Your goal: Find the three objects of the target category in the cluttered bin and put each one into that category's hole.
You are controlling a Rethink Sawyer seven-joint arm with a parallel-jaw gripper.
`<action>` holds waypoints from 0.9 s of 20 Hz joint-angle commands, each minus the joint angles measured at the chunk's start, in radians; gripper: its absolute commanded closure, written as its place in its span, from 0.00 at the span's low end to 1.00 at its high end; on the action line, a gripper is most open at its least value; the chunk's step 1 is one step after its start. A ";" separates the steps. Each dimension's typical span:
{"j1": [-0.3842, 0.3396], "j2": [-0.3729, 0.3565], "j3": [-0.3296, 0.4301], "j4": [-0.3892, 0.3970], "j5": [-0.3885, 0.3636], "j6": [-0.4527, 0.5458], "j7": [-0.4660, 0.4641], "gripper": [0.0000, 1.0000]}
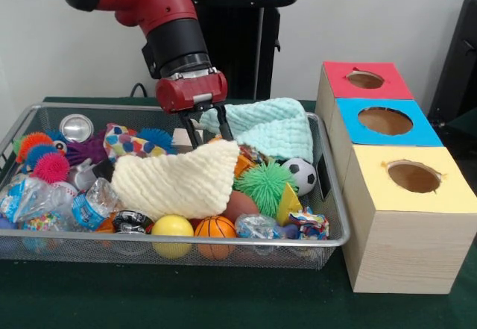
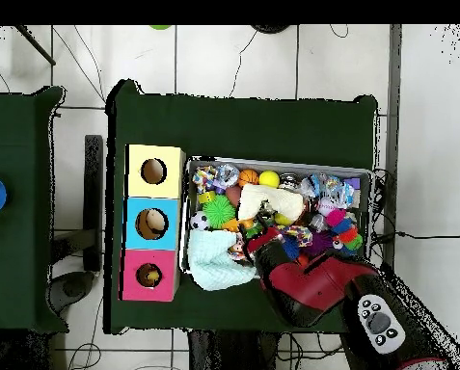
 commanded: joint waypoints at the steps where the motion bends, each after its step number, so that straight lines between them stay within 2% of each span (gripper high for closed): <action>1: -0.045 -0.008 0.142 -0.127 -0.003 -0.081 0.241 0.00; 5: -0.023 -0.028 0.156 -0.162 -0.102 0.012 0.289 0.00; 8: -0.014 -0.038 0.163 -0.173 -0.155 0.046 0.317 0.00; 11: -0.024 -0.042 0.179 -0.173 -0.184 0.031 0.369 0.00; 14: -0.048 -0.019 0.174 -0.175 -0.098 -0.035 0.309 0.00; 18: -0.055 -0.015 0.182 -0.184 -0.095 -0.049 0.312 0.00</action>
